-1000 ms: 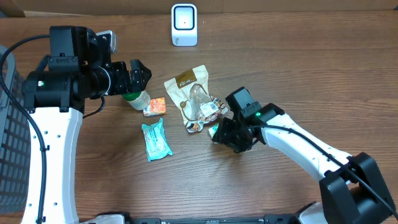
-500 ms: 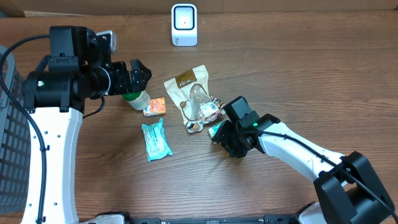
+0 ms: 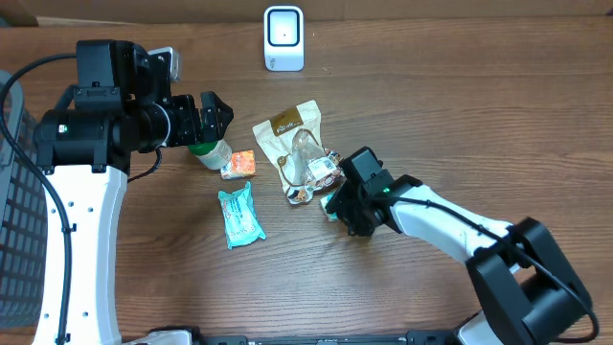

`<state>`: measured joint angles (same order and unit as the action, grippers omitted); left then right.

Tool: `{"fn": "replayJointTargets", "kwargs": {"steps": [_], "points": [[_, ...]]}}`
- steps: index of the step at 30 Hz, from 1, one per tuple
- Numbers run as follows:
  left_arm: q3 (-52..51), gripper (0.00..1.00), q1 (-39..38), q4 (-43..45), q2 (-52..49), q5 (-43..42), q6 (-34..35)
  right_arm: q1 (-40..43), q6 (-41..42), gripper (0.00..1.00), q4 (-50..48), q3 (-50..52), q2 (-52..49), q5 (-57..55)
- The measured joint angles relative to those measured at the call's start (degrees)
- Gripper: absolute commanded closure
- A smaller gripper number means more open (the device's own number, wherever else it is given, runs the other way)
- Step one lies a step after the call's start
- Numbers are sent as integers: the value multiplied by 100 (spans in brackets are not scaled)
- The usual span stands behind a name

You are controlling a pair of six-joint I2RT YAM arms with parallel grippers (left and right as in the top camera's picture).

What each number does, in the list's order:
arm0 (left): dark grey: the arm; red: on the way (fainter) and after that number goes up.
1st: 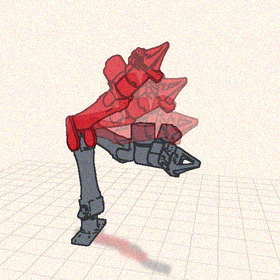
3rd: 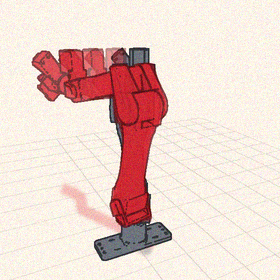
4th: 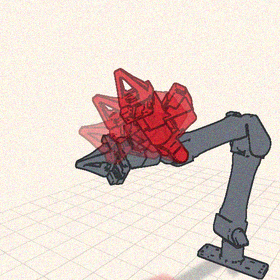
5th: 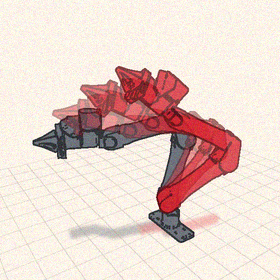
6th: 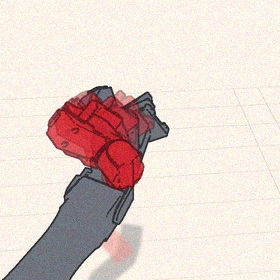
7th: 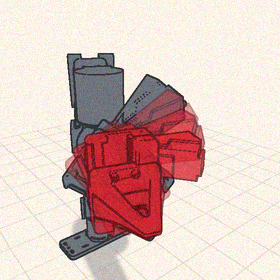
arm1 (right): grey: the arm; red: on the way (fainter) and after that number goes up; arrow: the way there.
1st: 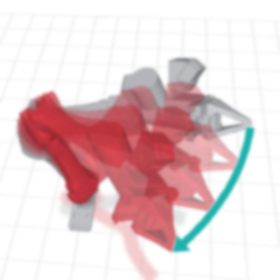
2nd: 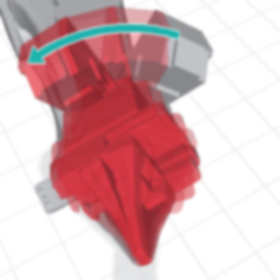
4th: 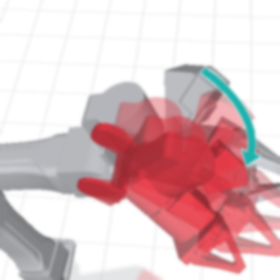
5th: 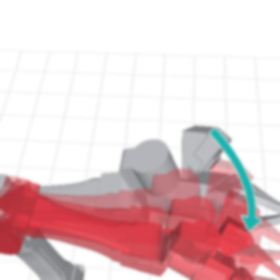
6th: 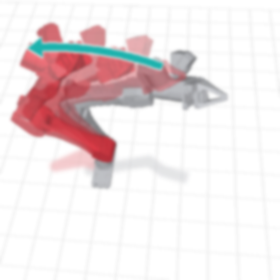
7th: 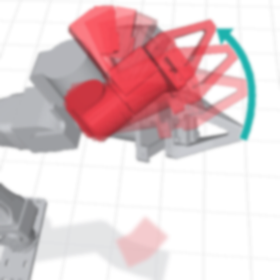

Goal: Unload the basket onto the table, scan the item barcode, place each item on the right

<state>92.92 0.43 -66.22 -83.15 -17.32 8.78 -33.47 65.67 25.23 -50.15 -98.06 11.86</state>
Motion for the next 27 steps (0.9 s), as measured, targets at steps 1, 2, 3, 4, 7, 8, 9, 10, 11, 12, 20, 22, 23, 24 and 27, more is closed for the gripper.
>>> {"fn": "replayJointTargets", "kwargs": {"steps": [1, 2, 3, 4, 7, 8, 9, 10, 11, 12, 20, 22, 23, 24, 27], "points": [[0, 0, 0, -2, 0, 2, 0, -2, 24, 66, -35, -2, -39, 28], [0, 1, 0, 0, 0, 2, 0, 0, 28, 68, -44, -2, -52, 83], [0, 1, 0, 0, 0, 2, 0, 2, 26, 69, -46, -2, -66, 127], [0, 0, 0, 0, 0, 2, 0, 9, 33, 70, -55, -4, -74, 160], [0, 0, 0, 0, 0, 2, 0, 57, -55, 79, -57, -4, -79, 306], [0, 0, 0, 0, 0, 2, 0, 92, -188, 79, -70, -4, -81, 396], [0, 1, 0, 0, 0, 0, 0, 138, -361, 79, -79, -4, -81, 507], [0, 1, 0, 0, 0, 2, 0, 177, -538, 79, -76, -7, -90, 601], [0, 1, 0, -2, 2, 2, 0, 249, -905, 81, -68, -9, -105, 785], [0, 0, 0, -2, 0, 2, 0, 295, -1150, 88, -59, -9, -118, 916], [0, 0, 0, 0, 0, 2, 0, 1191, -4426, 93, 1093, -295, -162, 2168], [0, 0, 0, -2, 2, 2, 0, 1379, -4986, 88, 1296, -348, -162, 2087], [0, 0, 0, 0, 2, 2, 0, 1471, -5230, 86, 1375, -358, -162, 1991], [0, 1, 0, -2, 0, 2, 0, 1565, -5427, 78, 1451, -363, -162, 1873], [0, 0, 0, 0, 0, 2, 0, 1803, -5838, 64, 1635, -365, -164, 1539]]}}
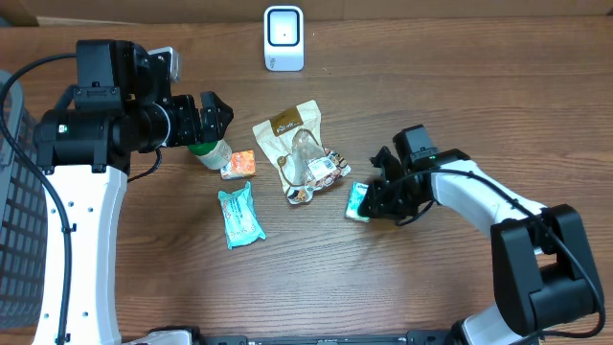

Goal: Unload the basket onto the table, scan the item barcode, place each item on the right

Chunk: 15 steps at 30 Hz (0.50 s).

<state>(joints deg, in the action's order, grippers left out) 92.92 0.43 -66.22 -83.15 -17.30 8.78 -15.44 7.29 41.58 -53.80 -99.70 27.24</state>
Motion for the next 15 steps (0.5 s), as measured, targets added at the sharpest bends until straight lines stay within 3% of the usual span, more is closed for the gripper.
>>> {"fn": "replayJointTargets", "kwargs": {"steps": [4, 8, 10, 11, 15], "points": [[0, 1, 0, -2, 0, 0, 0, 116, -249, 38, 175, -28, 0, -271], [0, 1, 0, -2, 0, 0, 0, 323, -219, 25, 643, -162, -2, -474], [0, 0, 0, 0, 0, 0, 0, 531, -4, 12, 872, -280, -2, -522], [0, 0, 0, 0, 0, 0, 0, 645, 144, 0, 957, -341, -2, -485], [0, 0, 0, -2, 0, -2, 0, 1001, 608, 0, 990, -417, -2, 42]]}}
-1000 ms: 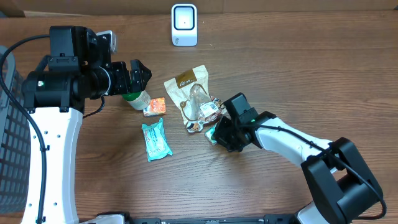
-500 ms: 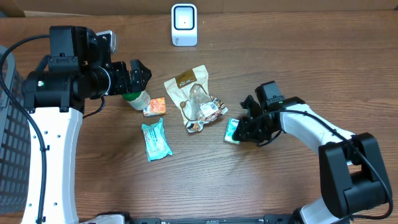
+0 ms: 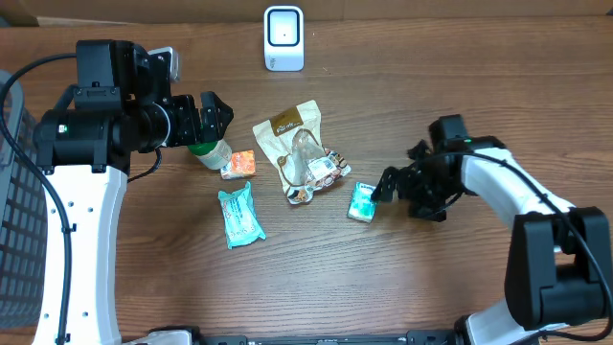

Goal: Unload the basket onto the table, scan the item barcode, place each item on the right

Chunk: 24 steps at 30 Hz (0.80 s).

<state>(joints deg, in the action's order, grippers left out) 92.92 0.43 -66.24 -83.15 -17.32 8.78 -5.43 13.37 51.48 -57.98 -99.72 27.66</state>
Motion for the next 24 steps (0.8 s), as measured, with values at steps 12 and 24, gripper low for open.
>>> {"fn": "replayJointTargets", "kwargs": {"steps": [12, 24], "points": [[0, 0, 0, 0, 0, 2, 0, -501, 660, 40, -459, 219, 0, 273], [0, 0, 0, 0, 0, 2, 0, -1471, 2079, 55, -503, 229, 0, -1110]]}}
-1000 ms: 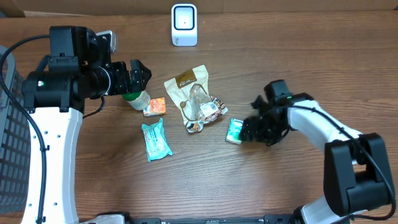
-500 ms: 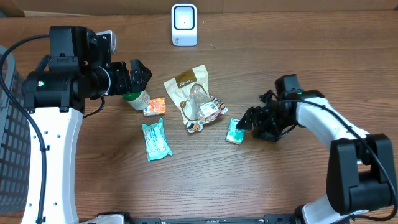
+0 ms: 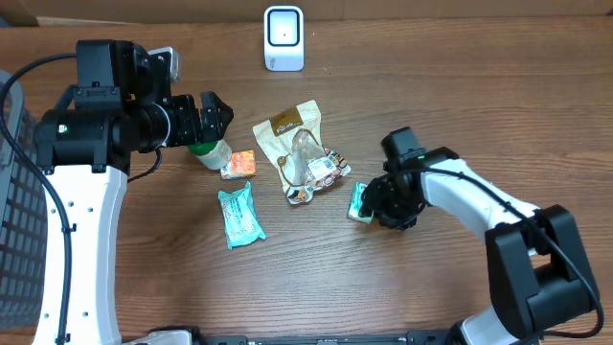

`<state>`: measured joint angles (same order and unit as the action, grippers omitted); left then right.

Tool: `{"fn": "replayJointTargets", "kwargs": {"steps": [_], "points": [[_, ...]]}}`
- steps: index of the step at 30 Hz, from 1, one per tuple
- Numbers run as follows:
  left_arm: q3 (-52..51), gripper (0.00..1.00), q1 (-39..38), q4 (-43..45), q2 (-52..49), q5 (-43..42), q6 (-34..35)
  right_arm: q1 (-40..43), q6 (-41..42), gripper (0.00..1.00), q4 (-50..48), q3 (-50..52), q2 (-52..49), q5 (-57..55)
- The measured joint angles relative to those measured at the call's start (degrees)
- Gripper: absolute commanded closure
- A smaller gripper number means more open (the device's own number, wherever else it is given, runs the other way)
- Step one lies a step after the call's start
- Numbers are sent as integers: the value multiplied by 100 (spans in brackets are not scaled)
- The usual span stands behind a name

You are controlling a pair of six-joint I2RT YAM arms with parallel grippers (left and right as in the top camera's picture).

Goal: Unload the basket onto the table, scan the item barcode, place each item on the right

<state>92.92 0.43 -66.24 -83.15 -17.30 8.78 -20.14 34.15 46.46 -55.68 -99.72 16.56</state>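
Observation:
A small teal packet [image 3: 358,200] lies on the wooden table right of the brown pouch [image 3: 295,146]. My right gripper [image 3: 374,205] sits right on the packet's right side and covers part of it; how its fingers stand is hidden. The white barcode scanner [image 3: 283,38] stands at the table's far edge. My left gripper [image 3: 216,115] hangs open over a green-capped bottle [image 3: 208,152] at the left.
An orange packet [image 3: 238,164] lies by the bottle and a longer teal packet [image 3: 239,217] in front of it. A dark mesh basket [image 3: 14,220] stands at the far left edge.
My right gripper has moved left, from a spot to the right of the small teal packet onto the packet's right side. The packet and the left arm stay put.
My right gripper was first at the pouch's lower right corner. Then the small teal packet lay further right with the gripper at it. After that the gripper stood apart to the right, and now it is back on the packet.

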Motion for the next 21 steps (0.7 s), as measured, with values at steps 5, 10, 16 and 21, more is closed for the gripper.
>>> {"fn": "replayJointTargets", "kwargs": {"steps": [5, 10, 16, 21], "points": [[0, 0, 0, 0, 0, 0, 0, -107, 341, 61, -96, 0, 0, -201], [0, 0, 0, 0, 0, 0, 0, -133, 509, 62, -348, 48, 0, -243], [0, 0, 0, 0, 2, 0, 0, -133, 588, 85, -592, 190, 52, -153], [0, 0, 0, 2, 0, 0, 0, -131, 553, 96, -472, 164, 87, -120]]}}
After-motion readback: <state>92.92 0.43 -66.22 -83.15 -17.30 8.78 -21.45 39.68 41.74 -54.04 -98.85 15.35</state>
